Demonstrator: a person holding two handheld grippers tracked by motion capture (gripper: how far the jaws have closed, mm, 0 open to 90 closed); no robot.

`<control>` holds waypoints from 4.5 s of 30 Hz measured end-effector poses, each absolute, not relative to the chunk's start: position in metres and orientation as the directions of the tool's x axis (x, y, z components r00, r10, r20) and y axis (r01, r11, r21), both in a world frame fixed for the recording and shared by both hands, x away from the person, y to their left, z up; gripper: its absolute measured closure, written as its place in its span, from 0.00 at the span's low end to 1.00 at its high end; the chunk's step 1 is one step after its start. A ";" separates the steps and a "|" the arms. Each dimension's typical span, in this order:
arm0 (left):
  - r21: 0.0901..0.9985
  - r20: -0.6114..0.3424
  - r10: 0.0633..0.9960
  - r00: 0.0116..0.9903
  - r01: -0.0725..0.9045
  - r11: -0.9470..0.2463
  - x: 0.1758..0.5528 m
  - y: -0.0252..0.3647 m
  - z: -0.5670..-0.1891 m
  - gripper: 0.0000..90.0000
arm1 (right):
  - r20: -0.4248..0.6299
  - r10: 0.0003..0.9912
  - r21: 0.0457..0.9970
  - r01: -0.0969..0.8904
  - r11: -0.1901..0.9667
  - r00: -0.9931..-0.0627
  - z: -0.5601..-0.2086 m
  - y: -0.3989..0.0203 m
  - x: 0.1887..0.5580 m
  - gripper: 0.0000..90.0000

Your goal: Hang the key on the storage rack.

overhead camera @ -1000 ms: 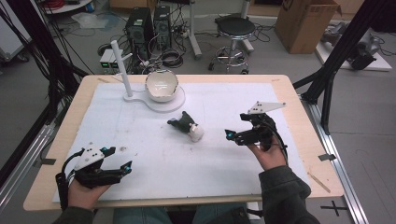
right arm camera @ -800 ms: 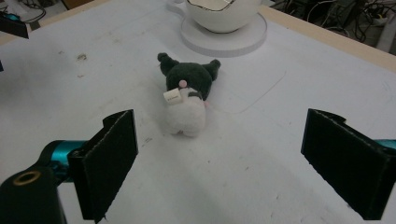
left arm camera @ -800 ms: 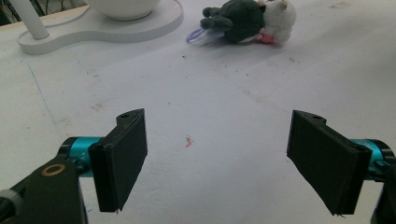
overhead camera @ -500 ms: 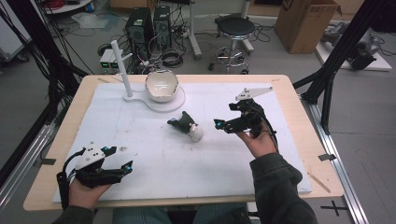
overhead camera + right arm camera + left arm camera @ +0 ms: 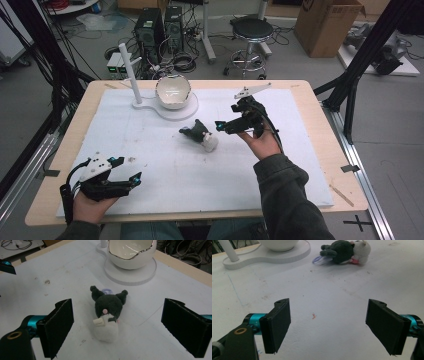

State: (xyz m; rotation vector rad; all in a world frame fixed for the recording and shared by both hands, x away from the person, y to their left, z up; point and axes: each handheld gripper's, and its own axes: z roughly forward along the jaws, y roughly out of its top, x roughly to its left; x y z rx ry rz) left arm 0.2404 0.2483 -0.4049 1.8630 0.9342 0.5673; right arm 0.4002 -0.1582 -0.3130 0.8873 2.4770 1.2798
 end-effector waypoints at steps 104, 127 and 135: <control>0.898 -0.016 0.797 0.603 0.359 -0.254 0.243 0.252 -0.405 0.23 | 0.108 0.559 0.600 0.502 0.623 -0.822 -0.381 -0.086 0.437 0.55; 0.901 -0.023 0.800 0.599 0.359 -0.243 0.242 0.252 -0.404 0.23 | 0.132 0.485 0.709 0.424 0.563 -0.864 -0.341 -0.090 0.429 0.55; 0.901 -0.022 0.800 0.600 0.359 -0.244 0.242 0.252 -0.404 0.23 | 0.136 0.463 0.747 0.398 0.533 -0.876 -0.331 -0.090 0.428 0.56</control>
